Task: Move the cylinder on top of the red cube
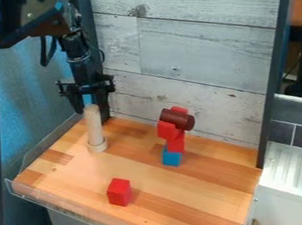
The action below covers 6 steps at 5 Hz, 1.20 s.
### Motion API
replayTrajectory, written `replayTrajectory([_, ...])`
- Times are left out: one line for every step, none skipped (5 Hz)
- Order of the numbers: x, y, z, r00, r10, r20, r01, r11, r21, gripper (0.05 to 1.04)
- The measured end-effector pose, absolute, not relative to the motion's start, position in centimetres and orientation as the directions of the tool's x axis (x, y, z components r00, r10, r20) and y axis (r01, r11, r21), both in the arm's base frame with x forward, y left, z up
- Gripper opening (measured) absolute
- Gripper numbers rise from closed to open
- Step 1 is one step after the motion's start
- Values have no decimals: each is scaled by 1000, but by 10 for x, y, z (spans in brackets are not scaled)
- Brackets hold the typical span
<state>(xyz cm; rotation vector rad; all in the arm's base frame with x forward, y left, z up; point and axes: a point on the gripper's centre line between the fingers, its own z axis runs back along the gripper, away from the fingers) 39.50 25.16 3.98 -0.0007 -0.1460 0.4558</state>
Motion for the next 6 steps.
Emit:
replayTrajectory([397, 252, 43, 884, 445, 139, -444, 895, -40, 484])
replayTrajectory([398, 254, 43, 881, 451, 140, -450, 892, -40, 484])
replayTrajectory([400, 255, 43, 877, 461, 138, -460, 887, -39, 484])
replayTrajectory([400, 255, 50, 872, 472, 126, -466, 881, -76, 484])
replayTrajectory([390, 263, 64, 853, 514, 97, -496, 854, -157, 484])
replayTrajectory([378, 270, 82, 846, 529, 72, -503, 835, -224, 484])
